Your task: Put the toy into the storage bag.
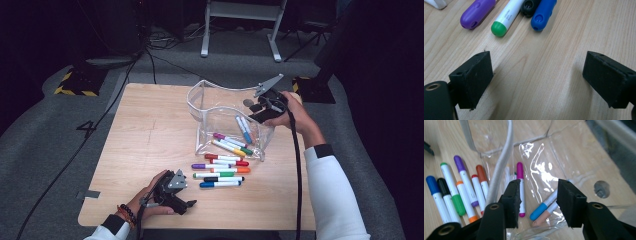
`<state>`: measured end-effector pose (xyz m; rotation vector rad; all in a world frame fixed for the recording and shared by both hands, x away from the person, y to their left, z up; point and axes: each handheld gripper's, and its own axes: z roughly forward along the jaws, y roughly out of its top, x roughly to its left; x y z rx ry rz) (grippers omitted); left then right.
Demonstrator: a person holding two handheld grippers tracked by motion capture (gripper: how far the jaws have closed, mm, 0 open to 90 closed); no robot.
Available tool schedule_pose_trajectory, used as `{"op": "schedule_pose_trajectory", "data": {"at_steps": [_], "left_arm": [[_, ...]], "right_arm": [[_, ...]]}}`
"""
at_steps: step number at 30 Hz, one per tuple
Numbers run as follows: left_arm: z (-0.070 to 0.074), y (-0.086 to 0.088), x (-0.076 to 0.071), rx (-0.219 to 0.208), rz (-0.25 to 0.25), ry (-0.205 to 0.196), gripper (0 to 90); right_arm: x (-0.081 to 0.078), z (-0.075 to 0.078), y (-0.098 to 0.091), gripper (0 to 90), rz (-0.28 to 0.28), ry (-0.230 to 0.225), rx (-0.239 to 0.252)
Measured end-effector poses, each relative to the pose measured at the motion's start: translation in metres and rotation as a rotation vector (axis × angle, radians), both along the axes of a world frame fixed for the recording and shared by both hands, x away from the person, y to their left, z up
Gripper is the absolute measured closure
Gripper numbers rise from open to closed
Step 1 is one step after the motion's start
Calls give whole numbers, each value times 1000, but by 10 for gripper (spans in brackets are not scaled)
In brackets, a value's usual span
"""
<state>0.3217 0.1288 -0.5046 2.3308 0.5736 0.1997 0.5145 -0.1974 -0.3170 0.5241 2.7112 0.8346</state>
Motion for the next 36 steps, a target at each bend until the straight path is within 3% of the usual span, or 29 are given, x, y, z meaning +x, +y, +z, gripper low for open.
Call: {"op": "schedule_pose_trajectory", "data": {"at_steps": [5,9,13,21,28,32,33,36], "left_arm": [[0,3,0,0,-10,2,96],[0,6,1,0,-12,0,96],[0,9,1,3,-9,1,96],[0,10,2,3,-6,-1,96],[0,11,1,2,-2,0,96],[0,16,1,3,11,0,96],[0,17,1,5,15,-2,96],[0,19,1,5,22,-2,96]], "right_arm": [[-11,15,-17,493,-67,-69,119],[-27,26,-30,427,-52,-112,175],[-46,34,-47,389,-78,-161,254],[-99,38,-59,375,-44,-229,324],[-141,17,-59,375,24,-233,360],[-157,-3,-55,381,54,-225,352],[-160,-13,-53,385,63,-198,364],[-165,-33,-46,413,69,-193,336]]}}
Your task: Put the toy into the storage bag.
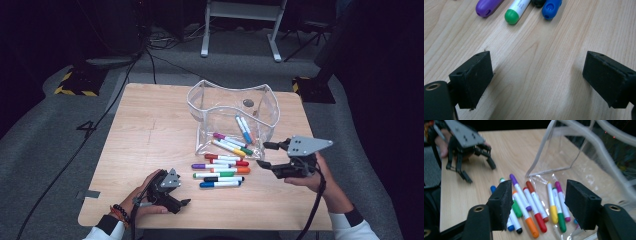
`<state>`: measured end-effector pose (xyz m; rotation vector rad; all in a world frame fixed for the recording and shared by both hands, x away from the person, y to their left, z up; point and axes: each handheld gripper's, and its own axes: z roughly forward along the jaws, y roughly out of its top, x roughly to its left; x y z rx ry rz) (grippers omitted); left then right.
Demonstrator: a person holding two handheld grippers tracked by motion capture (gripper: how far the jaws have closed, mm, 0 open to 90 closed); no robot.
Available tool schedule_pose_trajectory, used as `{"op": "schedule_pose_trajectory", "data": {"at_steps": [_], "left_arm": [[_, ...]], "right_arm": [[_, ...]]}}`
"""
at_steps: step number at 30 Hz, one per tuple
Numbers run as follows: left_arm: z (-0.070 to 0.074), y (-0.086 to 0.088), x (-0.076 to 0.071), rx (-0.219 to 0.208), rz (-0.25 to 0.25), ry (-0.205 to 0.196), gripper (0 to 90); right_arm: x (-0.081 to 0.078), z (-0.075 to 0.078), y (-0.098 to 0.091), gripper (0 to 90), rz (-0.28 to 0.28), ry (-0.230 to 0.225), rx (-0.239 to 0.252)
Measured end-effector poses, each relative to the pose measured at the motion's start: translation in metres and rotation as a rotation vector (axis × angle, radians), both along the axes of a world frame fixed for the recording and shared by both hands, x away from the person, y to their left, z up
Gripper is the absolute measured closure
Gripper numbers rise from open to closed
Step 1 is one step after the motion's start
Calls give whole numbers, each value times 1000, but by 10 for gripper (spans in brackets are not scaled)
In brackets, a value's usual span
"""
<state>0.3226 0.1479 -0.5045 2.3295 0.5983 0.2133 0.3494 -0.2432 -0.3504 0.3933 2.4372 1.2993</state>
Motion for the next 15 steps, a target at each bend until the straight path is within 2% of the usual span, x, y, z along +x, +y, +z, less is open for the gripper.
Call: {"op": "schedule_pose_trajectory", "data": {"at_steps": [2,4,6,7,9,15], "left_arm": [[0,0,0,0,0,0,95],[0,0,0,1,2,1,95],[0,0,0,1,2,1,95],[0,0,0,1,1,1,95],[0,0,0,1,1,1,95],[0,0,0,1,1,1,95]], "right_arm": [[-1,-16,8,438,7,0,-35],[0,-31,19,440,39,38,-68],[0,-47,30,449,70,56,-83],[1,-54,35,455,93,83,-86],[1,-70,47,454,125,105,-95],[0,-104,77,457,209,165,-138]]}}
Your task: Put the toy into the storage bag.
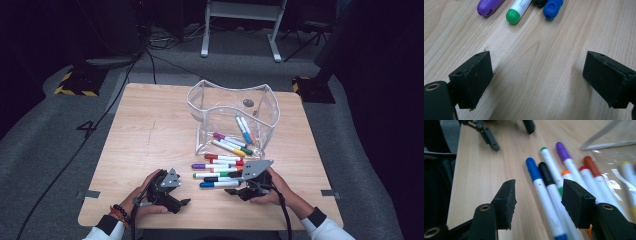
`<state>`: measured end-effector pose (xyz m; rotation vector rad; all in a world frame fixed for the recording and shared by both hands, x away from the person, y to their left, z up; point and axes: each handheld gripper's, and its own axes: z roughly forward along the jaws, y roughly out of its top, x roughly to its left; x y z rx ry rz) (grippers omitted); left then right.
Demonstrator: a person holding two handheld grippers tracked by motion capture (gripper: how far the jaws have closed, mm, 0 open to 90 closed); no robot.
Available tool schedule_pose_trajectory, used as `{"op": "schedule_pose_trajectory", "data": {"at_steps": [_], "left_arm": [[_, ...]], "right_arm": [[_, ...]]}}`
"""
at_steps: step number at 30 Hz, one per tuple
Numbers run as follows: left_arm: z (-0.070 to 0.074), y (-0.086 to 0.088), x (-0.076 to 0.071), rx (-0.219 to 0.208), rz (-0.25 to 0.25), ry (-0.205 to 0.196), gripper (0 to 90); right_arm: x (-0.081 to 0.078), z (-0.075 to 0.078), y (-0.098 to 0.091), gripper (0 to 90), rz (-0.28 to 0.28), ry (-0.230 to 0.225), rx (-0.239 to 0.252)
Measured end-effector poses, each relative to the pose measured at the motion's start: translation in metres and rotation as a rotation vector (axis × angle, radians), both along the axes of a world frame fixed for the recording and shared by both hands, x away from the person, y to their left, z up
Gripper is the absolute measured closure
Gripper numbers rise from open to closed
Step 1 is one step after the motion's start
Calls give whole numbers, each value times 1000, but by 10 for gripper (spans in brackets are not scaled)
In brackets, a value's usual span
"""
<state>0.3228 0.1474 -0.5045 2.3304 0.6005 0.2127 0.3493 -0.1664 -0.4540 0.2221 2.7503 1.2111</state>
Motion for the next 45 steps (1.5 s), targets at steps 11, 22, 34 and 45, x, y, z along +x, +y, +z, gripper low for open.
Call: {"op": "schedule_pose_trajectory", "data": {"at_steps": [11,22,34,45], "left_arm": [[0,0,0,-1,-3,0,94],[0,0,0,0,-2,0,95],[0,0,0,0,1,-2,95],[0,0,0,0,-2,0,94]], "right_arm": [[7,-32,40,459,46,22,-49],[3,-41,48,631,57,68,-48],[-9,-39,22,746,58,57,-63],[-9,-15,-28,748,-38,45,21]]}}
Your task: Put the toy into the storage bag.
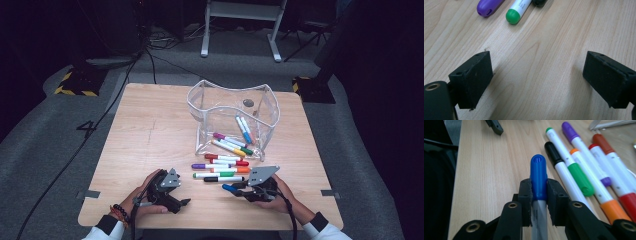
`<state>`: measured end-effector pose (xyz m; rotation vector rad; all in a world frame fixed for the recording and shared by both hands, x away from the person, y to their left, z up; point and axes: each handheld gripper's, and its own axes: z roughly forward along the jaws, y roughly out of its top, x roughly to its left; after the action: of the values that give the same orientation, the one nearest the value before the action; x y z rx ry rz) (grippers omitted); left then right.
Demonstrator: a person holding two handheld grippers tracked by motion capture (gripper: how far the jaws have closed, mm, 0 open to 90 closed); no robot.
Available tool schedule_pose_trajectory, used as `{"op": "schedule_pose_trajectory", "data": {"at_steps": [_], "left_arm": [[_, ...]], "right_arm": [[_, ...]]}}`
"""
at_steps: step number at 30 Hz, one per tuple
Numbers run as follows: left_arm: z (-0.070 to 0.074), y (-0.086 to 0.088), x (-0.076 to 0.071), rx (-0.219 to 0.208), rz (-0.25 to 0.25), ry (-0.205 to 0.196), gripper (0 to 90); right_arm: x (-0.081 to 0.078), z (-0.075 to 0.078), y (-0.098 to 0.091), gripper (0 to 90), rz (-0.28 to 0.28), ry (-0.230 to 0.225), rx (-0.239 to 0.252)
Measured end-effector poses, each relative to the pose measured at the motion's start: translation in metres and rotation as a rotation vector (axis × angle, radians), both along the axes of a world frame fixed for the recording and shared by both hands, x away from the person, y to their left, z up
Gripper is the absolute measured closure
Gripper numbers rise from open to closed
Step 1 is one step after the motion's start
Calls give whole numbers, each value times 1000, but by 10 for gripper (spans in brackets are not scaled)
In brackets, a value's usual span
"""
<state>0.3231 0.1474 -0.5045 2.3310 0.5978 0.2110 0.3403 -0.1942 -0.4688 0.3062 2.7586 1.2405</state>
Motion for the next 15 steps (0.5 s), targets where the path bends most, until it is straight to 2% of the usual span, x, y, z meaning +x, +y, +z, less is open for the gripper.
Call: {"op": "schedule_pose_trajectory", "data": {"at_steps": [7,15], "left_arm": [[0,-1,1,0,3,1,92],[0,-1,1,0,3,-1,92]], "right_arm": [[0,26,-29,748,-65,-41,81],[2,79,-64,748,-149,-141,173]]}}
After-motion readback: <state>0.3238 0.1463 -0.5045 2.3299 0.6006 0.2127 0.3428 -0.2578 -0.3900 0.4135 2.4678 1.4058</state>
